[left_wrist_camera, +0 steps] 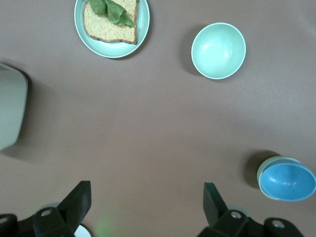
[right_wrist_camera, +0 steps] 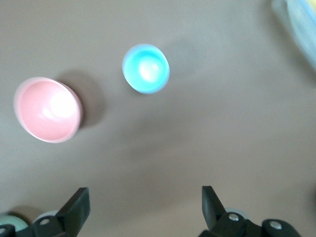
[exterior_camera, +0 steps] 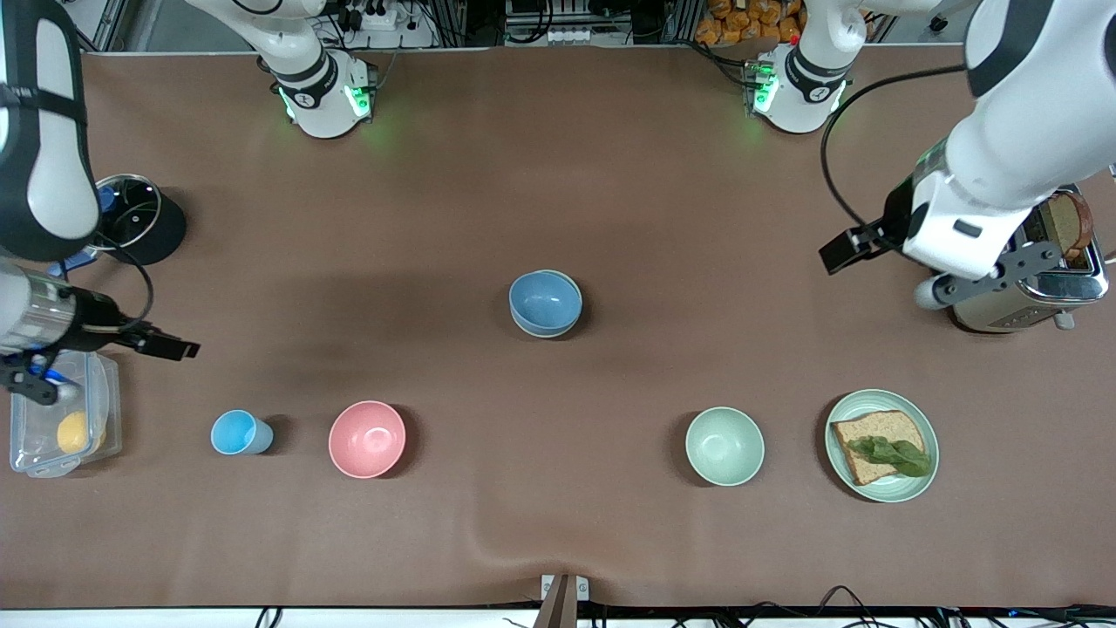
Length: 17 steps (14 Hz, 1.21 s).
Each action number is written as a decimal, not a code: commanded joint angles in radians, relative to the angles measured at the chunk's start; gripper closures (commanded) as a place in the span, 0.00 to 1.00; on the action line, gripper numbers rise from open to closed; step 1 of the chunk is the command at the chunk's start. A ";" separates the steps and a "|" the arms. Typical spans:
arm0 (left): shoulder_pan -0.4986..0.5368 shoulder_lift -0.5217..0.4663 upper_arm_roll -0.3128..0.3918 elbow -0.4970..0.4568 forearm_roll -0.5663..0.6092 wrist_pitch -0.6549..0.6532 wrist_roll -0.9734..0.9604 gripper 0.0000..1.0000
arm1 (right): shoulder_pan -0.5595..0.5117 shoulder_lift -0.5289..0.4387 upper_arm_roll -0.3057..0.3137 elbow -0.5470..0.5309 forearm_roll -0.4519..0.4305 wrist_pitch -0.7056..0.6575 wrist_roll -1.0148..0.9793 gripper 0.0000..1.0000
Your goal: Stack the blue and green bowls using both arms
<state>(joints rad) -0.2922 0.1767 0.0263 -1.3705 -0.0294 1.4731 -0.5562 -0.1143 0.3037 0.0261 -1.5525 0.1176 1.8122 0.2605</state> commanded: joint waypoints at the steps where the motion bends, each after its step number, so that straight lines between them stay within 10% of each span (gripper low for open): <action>1: 0.033 -0.130 -0.013 -0.128 0.025 -0.002 0.105 0.00 | 0.015 -0.061 0.015 -0.014 -0.059 0.061 -0.027 0.00; 10: 0.096 -0.241 -0.016 -0.234 0.078 0.013 0.364 0.00 | 0.059 -0.226 0.015 0.087 -0.113 -0.160 -0.144 0.00; 17: 0.100 -0.212 -0.006 -0.182 0.039 0.012 0.530 0.00 | 0.035 -0.334 0.071 -0.082 -0.114 -0.194 -0.236 0.00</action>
<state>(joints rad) -0.2074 -0.0347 0.0217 -1.5931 0.0199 1.4877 -0.0697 -0.0581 0.0503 0.0682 -1.5359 0.0219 1.6101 0.0447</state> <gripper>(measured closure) 0.000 0.000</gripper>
